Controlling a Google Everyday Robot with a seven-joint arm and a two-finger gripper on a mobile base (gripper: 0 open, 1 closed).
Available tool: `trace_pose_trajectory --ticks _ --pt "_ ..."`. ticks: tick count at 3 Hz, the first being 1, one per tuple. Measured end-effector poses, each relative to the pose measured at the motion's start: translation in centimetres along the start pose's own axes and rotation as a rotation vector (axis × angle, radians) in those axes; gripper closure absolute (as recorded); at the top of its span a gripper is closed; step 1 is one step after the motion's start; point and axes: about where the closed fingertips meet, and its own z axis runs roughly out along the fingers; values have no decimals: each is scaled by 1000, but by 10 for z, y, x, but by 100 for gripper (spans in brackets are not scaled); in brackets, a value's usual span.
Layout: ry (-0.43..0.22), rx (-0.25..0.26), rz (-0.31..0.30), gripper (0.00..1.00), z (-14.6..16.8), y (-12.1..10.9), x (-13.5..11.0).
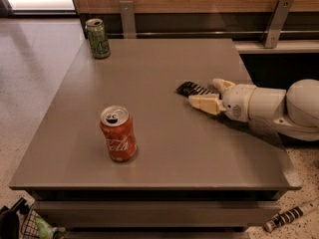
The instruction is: Move rxbar chocolate near green can
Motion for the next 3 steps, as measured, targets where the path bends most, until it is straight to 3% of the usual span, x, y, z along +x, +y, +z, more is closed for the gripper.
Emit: trace_pose_trajectory --ticks 1,3 --pt "0 0 0 99 0 0 -1" --pt "0 0 0 100 0 0 -1"
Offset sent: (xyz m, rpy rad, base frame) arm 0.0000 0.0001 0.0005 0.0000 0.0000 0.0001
